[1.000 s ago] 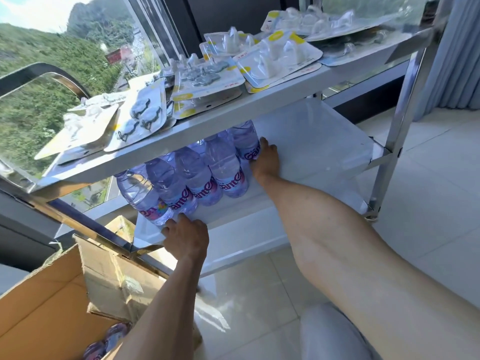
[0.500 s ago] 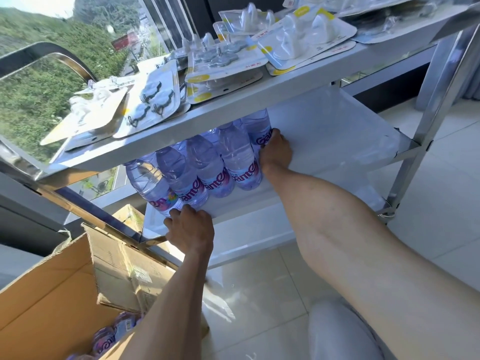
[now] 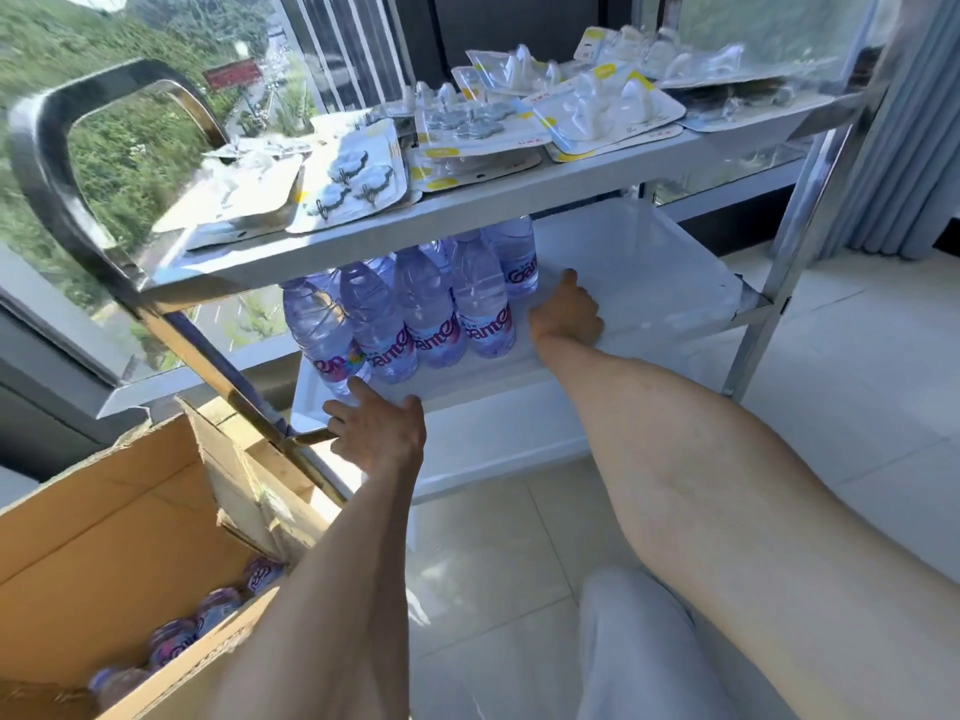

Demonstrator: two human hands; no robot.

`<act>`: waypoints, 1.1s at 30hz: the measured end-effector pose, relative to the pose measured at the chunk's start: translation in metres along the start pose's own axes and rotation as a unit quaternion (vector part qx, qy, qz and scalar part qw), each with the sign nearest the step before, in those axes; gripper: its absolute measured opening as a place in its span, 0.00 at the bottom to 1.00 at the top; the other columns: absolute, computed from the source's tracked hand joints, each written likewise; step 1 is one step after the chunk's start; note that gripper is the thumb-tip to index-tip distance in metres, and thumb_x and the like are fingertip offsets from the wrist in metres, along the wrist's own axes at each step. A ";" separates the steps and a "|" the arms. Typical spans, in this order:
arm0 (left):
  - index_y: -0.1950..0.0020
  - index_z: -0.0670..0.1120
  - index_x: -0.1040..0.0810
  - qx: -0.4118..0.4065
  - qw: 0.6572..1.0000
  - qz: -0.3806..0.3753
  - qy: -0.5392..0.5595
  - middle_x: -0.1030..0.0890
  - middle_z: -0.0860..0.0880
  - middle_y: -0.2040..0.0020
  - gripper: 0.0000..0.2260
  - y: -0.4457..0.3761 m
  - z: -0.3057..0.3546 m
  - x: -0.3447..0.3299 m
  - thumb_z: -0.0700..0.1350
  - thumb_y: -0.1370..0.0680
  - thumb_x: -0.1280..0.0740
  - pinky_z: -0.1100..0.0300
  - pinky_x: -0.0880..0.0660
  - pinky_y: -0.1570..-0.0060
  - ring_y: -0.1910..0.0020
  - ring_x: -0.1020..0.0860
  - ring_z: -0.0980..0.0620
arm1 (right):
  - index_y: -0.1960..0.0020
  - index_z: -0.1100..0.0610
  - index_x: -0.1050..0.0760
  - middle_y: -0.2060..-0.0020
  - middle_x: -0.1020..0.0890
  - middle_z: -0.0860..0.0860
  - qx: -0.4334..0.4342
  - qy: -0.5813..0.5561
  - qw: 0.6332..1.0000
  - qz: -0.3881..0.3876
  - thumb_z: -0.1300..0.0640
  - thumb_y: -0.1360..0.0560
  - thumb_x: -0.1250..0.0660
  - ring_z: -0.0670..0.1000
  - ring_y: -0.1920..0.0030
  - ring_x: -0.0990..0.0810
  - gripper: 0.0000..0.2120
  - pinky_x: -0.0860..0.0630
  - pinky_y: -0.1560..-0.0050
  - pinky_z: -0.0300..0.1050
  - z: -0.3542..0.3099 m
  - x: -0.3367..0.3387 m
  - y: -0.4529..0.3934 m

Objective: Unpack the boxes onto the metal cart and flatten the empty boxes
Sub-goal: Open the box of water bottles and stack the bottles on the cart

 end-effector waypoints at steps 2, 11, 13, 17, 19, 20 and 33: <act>0.29 0.49 0.40 -0.001 0.999 -0.016 0.034 0.37 0.38 0.32 0.31 0.003 -0.005 0.003 0.56 0.28 0.33 0.41 0.36 0.37 0.33 0.36 0.36 | 0.35 0.55 0.33 0.42 0.22 0.58 -0.045 -0.088 0.995 0.014 0.55 0.25 0.37 0.61 0.42 0.22 0.19 0.29 0.51 0.49 -0.001 0.007 0.024; 0.50 0.45 0.20 0.010 0.985 0.130 0.113 0.18 0.40 0.51 0.11 -0.020 -0.103 0.124 0.46 0.30 0.35 0.51 0.25 0.51 0.49 0.20 0.36 | 0.53 0.60 0.25 0.57 0.17 0.62 0.175 -0.211 0.962 0.009 0.54 0.23 0.39 0.64 0.55 0.21 0.09 0.32 0.62 0.48 -0.134 -0.034 0.183; 0.52 0.47 0.19 0.036 0.975 0.167 0.142 0.17 0.41 0.51 0.09 -0.032 -0.150 0.156 0.44 0.29 0.35 0.52 0.25 0.50 0.49 0.20 0.38 | 0.54 0.59 0.27 0.61 0.18 0.62 0.243 -0.209 0.947 -0.009 0.52 0.23 0.39 0.65 0.59 0.21 0.10 0.31 0.63 0.50 -0.183 -0.050 0.231; 0.51 0.48 0.20 0.113 0.960 0.199 0.158 0.18 0.41 0.48 0.09 -0.056 -0.254 0.193 0.41 0.29 0.37 0.52 0.27 0.46 0.46 0.21 0.39 | 0.54 0.57 0.30 0.64 0.19 0.59 0.407 -0.223 0.883 -0.062 0.52 0.23 0.40 0.64 0.62 0.21 0.08 0.32 0.65 0.50 -0.282 -0.086 0.351; 0.46 0.46 0.20 0.179 0.955 0.174 0.158 0.19 0.39 0.45 0.11 -0.066 -0.314 0.189 0.43 0.27 0.37 0.51 0.28 0.43 0.43 0.22 0.38 | 0.52 0.56 0.30 0.62 0.19 0.56 0.502 -0.201 0.833 -0.122 0.52 0.23 0.39 0.61 0.61 0.21 0.07 0.28 0.64 0.50 -0.319 -0.118 0.416; 0.43 0.44 0.20 0.214 0.952 0.157 0.151 0.19 0.39 0.43 0.13 -0.070 -0.345 0.183 0.45 0.25 0.38 0.50 0.29 0.42 0.41 0.23 0.38 | 0.50 0.56 0.30 0.60 0.19 0.55 0.542 -0.168 0.808 -0.157 0.52 0.24 0.38 0.60 0.60 0.21 0.07 0.28 0.62 0.50 -0.329 -0.139 0.445; 0.35 0.46 0.27 0.178 0.963 -0.150 -0.136 0.26 0.40 0.37 0.20 -0.086 -0.497 0.075 0.48 0.26 0.33 0.49 0.26 0.41 0.37 0.25 0.41 | 0.39 0.62 0.25 0.41 0.21 0.61 0.282 0.240 0.828 -0.421 0.57 0.27 0.39 0.62 0.41 0.22 0.18 0.24 0.43 0.48 -0.198 -0.400 0.439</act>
Point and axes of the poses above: each hand's wrist, its own y-axis away from the middle knuckle, its own x-axis out of the back of the hand, z = x × y, the point moved 10 cm from there along -y, towards the middle knuckle
